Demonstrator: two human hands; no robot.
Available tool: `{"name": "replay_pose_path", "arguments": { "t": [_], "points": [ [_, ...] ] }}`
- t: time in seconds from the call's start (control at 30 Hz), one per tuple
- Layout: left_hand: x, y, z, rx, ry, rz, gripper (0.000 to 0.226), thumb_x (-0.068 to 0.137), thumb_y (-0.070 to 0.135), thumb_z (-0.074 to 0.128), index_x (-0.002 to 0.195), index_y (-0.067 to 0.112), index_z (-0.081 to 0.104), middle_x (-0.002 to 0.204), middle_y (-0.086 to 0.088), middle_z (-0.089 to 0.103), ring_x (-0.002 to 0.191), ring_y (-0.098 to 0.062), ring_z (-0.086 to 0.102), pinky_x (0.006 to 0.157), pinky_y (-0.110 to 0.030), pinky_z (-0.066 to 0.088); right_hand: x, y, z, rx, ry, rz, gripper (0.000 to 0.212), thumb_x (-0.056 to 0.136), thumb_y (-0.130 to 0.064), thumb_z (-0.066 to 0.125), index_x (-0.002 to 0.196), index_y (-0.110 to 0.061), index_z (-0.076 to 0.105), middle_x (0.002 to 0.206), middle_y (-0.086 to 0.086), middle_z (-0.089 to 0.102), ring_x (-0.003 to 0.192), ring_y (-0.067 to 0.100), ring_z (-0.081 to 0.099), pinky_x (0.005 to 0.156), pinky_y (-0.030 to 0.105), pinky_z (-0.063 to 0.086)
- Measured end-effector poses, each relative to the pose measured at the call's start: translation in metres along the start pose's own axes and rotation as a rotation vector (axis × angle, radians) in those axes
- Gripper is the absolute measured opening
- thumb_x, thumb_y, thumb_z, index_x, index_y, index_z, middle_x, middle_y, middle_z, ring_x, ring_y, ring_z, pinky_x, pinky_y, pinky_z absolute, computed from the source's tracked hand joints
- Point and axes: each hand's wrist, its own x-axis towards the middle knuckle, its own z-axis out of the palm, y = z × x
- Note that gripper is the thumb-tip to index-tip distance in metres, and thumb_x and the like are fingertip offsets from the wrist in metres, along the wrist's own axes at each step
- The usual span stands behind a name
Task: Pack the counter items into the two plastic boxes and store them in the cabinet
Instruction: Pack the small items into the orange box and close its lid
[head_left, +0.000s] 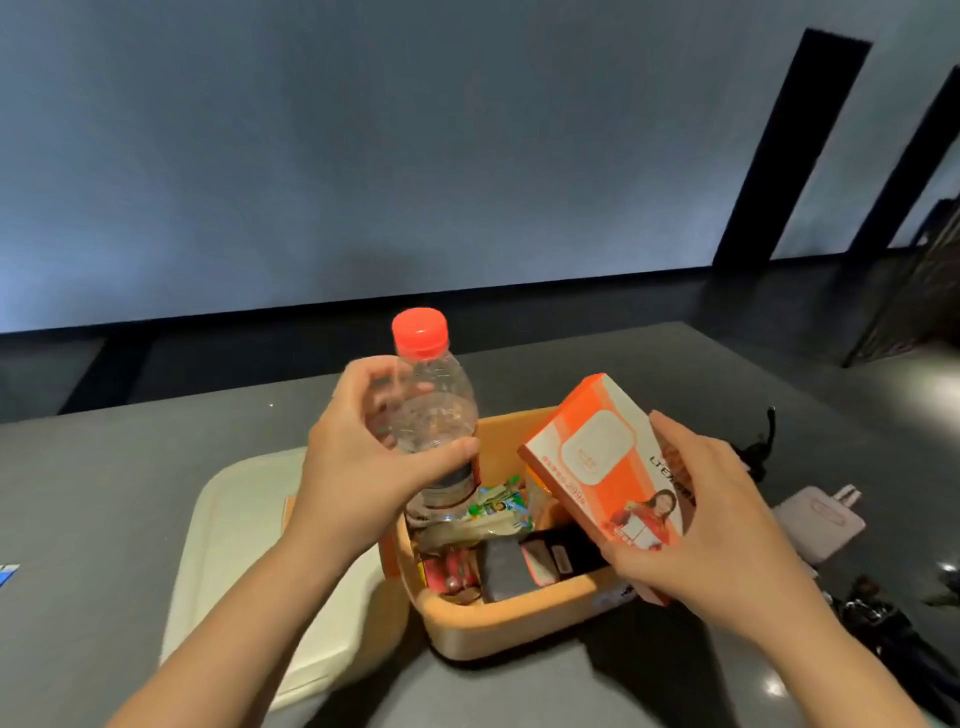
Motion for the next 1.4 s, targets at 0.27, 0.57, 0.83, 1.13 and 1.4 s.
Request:
{"name": "replay_pose_path", "arguments": {
  "t": [0.27, 0.57, 0.83, 1.13, 1.4],
  "points": [
    [0.05, -0.054, 0.058, 0.396, -0.373, -0.066, 0.067, 0.049, 0.046, 0.087, 0.1, 0.038, 0.045, 0.096, 0.015, 0.061, 0.086, -0.007, 0.06, 0.074, -0.031, 0.053, 0.021, 0.027, 0.004, 0.052, -0.003, 0.05, 0.109, 0.046, -0.056, 0.078, 0.137, -0.054, 0.018, 0.114, -0.028, 0.03, 0.106, -0.004, 0.039, 0.079, 0.026, 0.04],
    [0.053, -0.082, 0.078, 0.671, -0.427, -0.218, 0.067, 0.05, 0.056, 0.075, 0.105, 0.037, 0.042, 0.094, 0.013, 0.059, 0.078, -0.011, 0.06, 0.059, -0.027, 0.053, 0.035, 0.033, 0.012, 0.139, 0.005, 0.025, 0.105, 0.044, -0.059, 0.079, 0.131, -0.062, 0.021, 0.117, -0.031, 0.034, 0.107, -0.014, 0.039, 0.071, 0.017, 0.036],
    [0.057, -0.083, 0.082, 0.898, -0.551, -0.229, 0.074, 0.054, 0.061, 0.075, 0.117, 0.028, 0.058, 0.109, 0.005, 0.066, 0.086, -0.014, 0.061, 0.059, -0.024, 0.045, 0.032, 0.03, 0.02, 0.158, -0.02, 0.019, 0.102, 0.042, -0.061, 0.078, 0.122, -0.073, 0.016, 0.116, -0.039, 0.032, 0.109, -0.01, 0.042, 0.072, 0.019, 0.038],
    [0.042, -0.091, 0.089, 0.974, -0.509, -0.108, 0.063, 0.061, 0.067, 0.072, 0.105, 0.027, 0.053, 0.102, 0.007, 0.061, 0.088, -0.012, 0.056, 0.067, -0.025, 0.046, 0.029, 0.038, 0.019, 0.109, -0.023, 0.013, 0.104, 0.046, -0.057, 0.081, 0.128, -0.068, 0.018, 0.118, -0.032, 0.032, 0.107, -0.006, 0.042, 0.074, 0.019, 0.036],
    [0.027, -0.079, 0.072, 0.786, -0.339, -0.129, 0.035, 0.085, 0.047, 0.06, 0.115, 0.028, 0.06, 0.109, 0.011, 0.064, 0.091, -0.009, 0.06, 0.073, -0.027, 0.051, 0.046, 0.035, 0.018, 0.087, -0.159, -0.06, 0.097, 0.046, -0.051, 0.081, 0.121, -0.072, 0.024, 0.118, -0.046, 0.036, 0.115, -0.012, 0.043, 0.086, 0.026, 0.045]
  ]
}}
